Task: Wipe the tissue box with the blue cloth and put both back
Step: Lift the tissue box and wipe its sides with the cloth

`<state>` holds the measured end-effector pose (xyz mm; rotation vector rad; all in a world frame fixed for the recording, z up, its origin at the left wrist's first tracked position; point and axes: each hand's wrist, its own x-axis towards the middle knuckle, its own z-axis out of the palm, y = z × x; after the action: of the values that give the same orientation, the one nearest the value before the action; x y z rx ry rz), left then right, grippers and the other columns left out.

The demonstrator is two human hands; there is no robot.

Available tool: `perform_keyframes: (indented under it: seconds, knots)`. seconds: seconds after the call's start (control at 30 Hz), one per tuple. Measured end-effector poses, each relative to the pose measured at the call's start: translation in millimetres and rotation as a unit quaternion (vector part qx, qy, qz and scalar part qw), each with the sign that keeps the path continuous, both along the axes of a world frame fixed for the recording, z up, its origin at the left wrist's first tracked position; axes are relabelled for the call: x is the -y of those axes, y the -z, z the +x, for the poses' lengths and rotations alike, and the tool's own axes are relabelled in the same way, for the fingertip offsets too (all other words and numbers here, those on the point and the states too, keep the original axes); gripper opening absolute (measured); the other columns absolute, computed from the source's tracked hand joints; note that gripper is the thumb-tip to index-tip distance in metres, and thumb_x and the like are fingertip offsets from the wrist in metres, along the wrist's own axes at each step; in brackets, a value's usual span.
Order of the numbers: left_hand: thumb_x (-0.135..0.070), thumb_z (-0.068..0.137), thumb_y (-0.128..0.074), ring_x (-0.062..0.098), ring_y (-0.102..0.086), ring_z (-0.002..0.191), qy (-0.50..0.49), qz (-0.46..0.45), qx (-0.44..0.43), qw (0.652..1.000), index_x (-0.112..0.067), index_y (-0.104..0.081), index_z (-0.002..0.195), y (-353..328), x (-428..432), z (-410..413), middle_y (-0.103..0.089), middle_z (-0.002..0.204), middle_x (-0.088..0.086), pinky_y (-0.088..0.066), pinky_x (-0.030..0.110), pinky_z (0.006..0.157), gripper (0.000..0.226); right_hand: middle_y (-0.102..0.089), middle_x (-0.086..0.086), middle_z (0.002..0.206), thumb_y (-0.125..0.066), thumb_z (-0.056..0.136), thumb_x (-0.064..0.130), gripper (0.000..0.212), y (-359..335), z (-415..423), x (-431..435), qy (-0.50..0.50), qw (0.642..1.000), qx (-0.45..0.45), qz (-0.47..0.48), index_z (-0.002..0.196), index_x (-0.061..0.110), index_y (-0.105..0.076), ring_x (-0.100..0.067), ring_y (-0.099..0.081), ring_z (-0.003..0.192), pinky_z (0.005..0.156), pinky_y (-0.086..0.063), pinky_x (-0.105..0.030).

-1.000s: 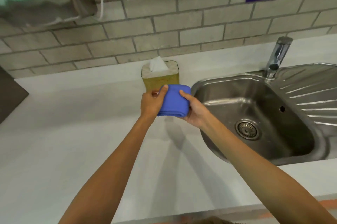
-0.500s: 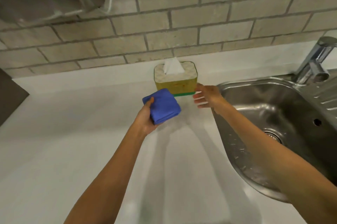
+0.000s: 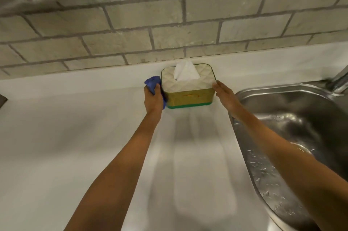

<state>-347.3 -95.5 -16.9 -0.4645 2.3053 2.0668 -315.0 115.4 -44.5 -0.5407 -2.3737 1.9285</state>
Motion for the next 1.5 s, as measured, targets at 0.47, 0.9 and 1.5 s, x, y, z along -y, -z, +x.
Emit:
perform_keyframes:
  seconds: [0.47,0.9,1.5]
  knots:
    - [-0.032,0.095,-0.045,0.019,-0.053,0.096,0.066,-0.071,-0.048,0.994,-0.014,-0.046,0.124,7.7,4.1,44.6,-0.055,0.103,-0.002,-0.043,0.032,0.086,0.034,-0.065,-0.007,0.101,-0.058,0.085,0.045,0.053,3.7,57.5,2.2,0.028,0.998,-0.043,0.048,0.123,0.008,-0.054,-0.021,-0.062,0.093,0.076,-0.054,-0.028]
    - [-0.051,0.093,-0.037,0.006,-0.047,0.059,0.019,-0.202,-0.021,0.979,-0.022,-0.046,0.099,-18.7,35.2,127.8,-0.049,0.065,-0.01,-0.036,0.025,0.059,0.031,-0.07,-0.012,0.083,-0.056,0.077,0.059,0.069,-41.9,146.0,26.1,-0.014,0.998,0.006,0.055,0.127,0.012,-0.049,-0.019,-0.067,0.06,0.049,-0.046,-0.02]
    - [-0.026,0.098,-0.039,0.024,-0.053,0.09,-0.001,-0.185,-0.207,0.961,-0.01,-0.055,0.113,-19.4,43.1,167.6,-0.057,0.094,0.01,-0.045,0.034,0.08,0.028,-0.041,-0.005,0.147,-0.037,0.057,0.085,0.107,-38.6,149.5,45.8,-0.112,0.991,0.048,-0.049,0.142,0.02,-0.035,-0.019,-0.039,0.134,0.117,-0.022,-0.044]
